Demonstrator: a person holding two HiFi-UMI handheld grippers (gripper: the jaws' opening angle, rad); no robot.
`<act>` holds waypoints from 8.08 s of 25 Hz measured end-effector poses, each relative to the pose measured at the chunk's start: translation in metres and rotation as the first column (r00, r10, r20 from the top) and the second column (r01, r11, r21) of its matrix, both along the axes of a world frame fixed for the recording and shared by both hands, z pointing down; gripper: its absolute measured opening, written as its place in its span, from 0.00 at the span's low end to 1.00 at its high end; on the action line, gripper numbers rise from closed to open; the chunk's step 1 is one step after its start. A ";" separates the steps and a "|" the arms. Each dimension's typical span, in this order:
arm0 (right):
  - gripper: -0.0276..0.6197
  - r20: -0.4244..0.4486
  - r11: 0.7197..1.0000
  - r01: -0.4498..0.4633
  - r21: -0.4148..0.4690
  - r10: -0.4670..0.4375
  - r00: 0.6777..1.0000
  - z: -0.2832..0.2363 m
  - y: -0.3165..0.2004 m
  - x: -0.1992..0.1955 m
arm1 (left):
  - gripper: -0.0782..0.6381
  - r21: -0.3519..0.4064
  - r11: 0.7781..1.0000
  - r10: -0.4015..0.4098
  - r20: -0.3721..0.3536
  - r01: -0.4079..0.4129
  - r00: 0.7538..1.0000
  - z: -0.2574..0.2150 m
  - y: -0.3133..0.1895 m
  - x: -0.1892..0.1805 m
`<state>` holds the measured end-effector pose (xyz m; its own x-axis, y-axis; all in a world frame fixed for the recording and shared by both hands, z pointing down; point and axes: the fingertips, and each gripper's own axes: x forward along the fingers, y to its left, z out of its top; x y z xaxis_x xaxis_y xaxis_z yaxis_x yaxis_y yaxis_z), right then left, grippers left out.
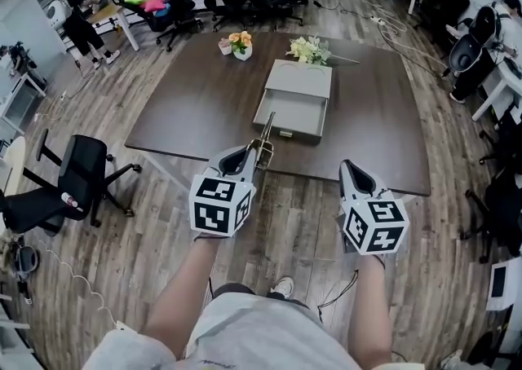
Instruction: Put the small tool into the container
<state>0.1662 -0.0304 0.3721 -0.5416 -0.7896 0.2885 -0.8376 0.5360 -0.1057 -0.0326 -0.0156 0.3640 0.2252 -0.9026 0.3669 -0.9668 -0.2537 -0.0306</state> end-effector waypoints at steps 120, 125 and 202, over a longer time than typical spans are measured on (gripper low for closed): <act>0.05 -0.087 0.984 -0.148 -0.098 0.140 0.986 0.057 -0.257 -0.062 | 0.11 -0.264 0.784 0.612 0.187 -0.561 0.768 0.120 -0.295 0.008; 0.05 -0.084 0.981 -0.164 -0.102 0.156 0.984 0.059 -0.256 -0.055 | 0.11 -0.309 0.757 0.646 0.217 -0.576 0.732 0.133 -0.294 0.017; 0.05 -0.102 0.970 -0.174 -0.172 0.158 0.982 0.083 -0.237 -0.040 | 0.26 -0.446 0.678 0.723 0.265 -0.584 0.638 0.198 -0.278 0.075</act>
<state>0.1265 -0.2678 0.4548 -0.3739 -0.7970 0.4742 -0.9234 0.3677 -0.1101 0.0425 -0.2940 0.5619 0.4862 -0.4015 0.7761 -0.4529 -0.8754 -0.1691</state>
